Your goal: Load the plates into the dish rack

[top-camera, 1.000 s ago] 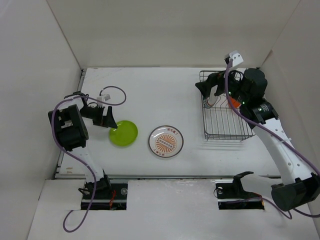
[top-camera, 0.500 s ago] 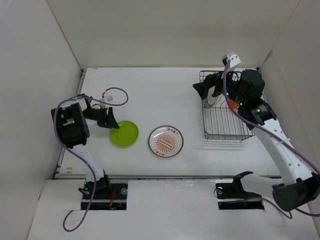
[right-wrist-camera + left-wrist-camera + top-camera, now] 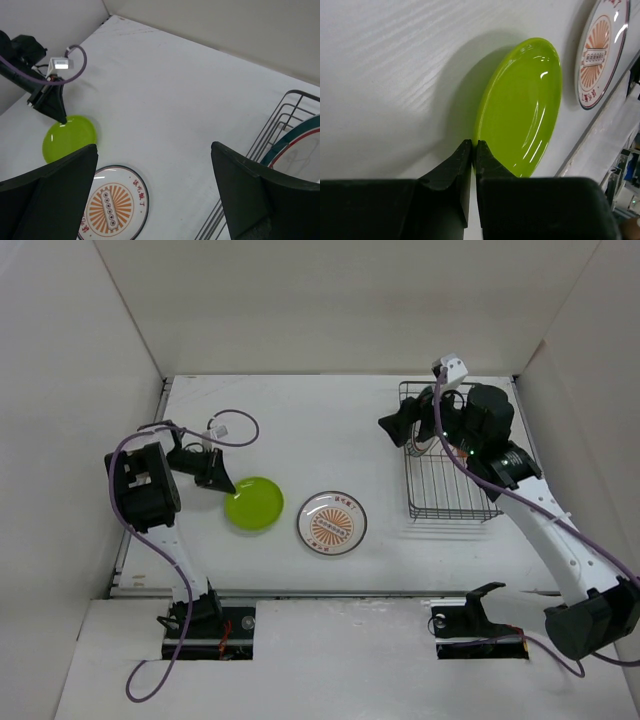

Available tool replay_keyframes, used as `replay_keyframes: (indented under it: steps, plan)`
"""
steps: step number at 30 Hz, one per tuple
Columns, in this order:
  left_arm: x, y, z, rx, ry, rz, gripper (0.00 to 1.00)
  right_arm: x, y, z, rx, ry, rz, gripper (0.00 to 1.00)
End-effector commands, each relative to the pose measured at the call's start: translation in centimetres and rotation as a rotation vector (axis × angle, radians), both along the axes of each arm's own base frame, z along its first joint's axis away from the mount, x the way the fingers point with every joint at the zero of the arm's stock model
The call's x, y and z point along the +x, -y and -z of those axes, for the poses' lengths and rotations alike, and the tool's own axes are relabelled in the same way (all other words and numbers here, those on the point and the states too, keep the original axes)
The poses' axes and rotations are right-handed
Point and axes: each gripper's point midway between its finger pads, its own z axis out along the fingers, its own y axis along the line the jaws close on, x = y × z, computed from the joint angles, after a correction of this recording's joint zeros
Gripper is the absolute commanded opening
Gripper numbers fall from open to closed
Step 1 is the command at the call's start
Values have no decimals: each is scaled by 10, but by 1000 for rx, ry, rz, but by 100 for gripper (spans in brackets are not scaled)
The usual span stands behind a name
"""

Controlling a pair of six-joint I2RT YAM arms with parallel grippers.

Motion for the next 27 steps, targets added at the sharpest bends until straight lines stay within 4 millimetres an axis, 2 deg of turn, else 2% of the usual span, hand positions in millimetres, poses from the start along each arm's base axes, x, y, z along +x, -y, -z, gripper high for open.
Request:
replay_keyframes:
  steps: [1, 2, 4, 5, 6, 7, 9, 11, 12, 13, 14, 15, 16, 17, 18, 19, 20, 21, 22, 23, 27]
  plan:
    - [21, 7, -65, -71, 143, 48, 0, 2, -8, -13, 62, 43, -2, 99]
    - [25, 8, -84, -76, 187, 53, 0, 5, -11, -4, 84, 11, 2, 99]
    - [32, 10, -113, -88, 232, 36, 0, -3, -24, -2, 116, 4, -67, 99]
    - [42, 7, -134, -72, 282, 22, 0, -3, -29, -3, 133, 11, -95, 99]
    - [44, 8, -154, -66, 334, 17, 0, -5, -38, 5, 137, -9, -129, 99]
    - [48, 11, -166, -59, 366, 14, 0, -15, -50, 2, 151, -7, -187, 99]
    - [54, 10, -199, -39, 445, -1, 0, -17, -66, 8, 156, -1, -240, 99]
    - [50, 16, -227, -41, 507, 2, 0, -30, -86, -3, 180, 54, -341, 99]
    - [52, 21, -232, -54, 519, 8, 0, -35, -89, -7, 189, 81, -377, 99]
    - [50, 22, -244, -45, 561, 6, 0, -39, -101, -4, 207, 69, -426, 99]
    - [49, 28, -253, -60, 569, -3, 0, -51, -113, -7, 218, 77, -504, 99]
    - [47, 34, -258, -63, 583, 1, 0, -53, -120, -17, 232, 123, -536, 99]
    - [42, 39, -270, -63, 616, 3, 0, -51, -130, -16, 238, 106, -552, 99]
    - [48, 39, -273, -32, 653, -7, 0, -50, -137, -17, 239, 104, -559, 99]
    - [46, 48, -275, -37, 640, -12, 0, -52, -148, -17, 236, 106, -574, 99]
    - [44, 53, -275, -43, 643, -6, 0, -51, -155, -25, 241, 119, -585, 99]
    - [43, 57, -279, -44, 662, 6, 0, -40, -161, -16, 236, 103, -574, 99]
    - [38, 65, -283, -53, 666, 21, 0, -38, -168, -14, 236, 98, -578, 99]
    - [37, 69, -280, -61, 645, 22, 0, -35, -175, -12, 235, 92, -575, 99]
    - [35, 74, -281, -74, 646, 35, 0, -25, -180, -7, 232, 81, -559, 99]
    - [28, 89, -287, -107, 647, 67, 0, -11, -199, 1, 243, 70, -526, 99]
